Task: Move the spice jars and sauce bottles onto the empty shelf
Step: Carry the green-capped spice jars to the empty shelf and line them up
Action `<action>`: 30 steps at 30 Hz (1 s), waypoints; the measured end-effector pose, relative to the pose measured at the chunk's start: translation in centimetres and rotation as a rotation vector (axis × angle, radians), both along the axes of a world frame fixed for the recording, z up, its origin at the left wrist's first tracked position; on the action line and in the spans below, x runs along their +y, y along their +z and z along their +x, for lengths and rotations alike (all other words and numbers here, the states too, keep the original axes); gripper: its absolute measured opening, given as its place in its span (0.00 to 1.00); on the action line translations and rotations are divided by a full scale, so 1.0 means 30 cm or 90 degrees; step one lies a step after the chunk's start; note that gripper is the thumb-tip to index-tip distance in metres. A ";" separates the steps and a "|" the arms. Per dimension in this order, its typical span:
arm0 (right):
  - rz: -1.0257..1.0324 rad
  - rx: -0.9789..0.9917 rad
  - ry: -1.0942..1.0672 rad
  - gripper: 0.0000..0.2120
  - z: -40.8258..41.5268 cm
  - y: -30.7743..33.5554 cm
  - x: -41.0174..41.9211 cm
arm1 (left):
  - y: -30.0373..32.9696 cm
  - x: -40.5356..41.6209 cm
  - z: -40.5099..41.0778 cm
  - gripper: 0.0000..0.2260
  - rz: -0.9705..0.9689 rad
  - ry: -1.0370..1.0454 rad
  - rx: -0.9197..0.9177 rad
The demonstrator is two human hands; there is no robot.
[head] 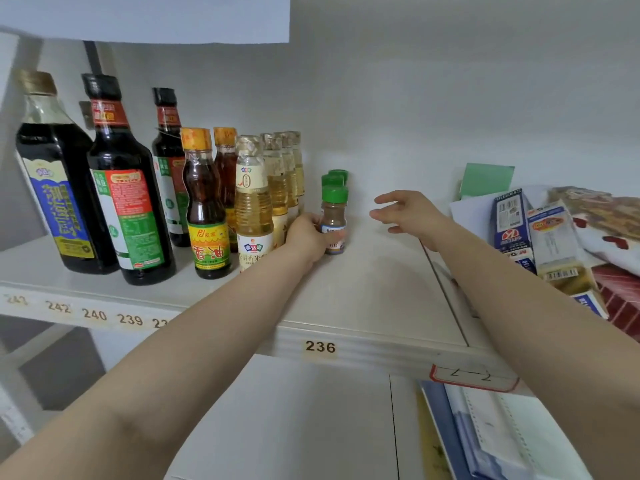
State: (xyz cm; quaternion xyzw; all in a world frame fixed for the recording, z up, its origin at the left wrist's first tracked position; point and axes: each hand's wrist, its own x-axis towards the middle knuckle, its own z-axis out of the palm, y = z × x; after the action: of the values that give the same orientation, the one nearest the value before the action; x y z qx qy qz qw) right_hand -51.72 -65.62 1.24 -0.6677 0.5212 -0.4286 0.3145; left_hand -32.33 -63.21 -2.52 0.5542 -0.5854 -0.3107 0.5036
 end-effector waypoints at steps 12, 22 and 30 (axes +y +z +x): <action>-0.001 0.016 -0.007 0.21 0.026 0.012 0.020 | -0.013 0.202 0.082 0.14 0.002 -0.122 -0.013; -0.039 -0.047 -0.003 0.23 0.158 0.114 -0.023 | -0.043 0.259 0.086 0.17 -0.044 -0.140 0.050; -0.058 -0.030 -0.021 0.25 0.225 0.127 -0.128 | -0.043 0.274 0.080 0.17 -0.044 -0.138 0.080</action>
State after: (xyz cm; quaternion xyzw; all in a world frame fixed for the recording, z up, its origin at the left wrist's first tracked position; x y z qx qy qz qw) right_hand -44.97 -69.45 5.06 -0.6622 0.5044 -0.4729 0.2890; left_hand -29.92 -54.98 -3.81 0.4499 -0.6193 -0.3770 0.5216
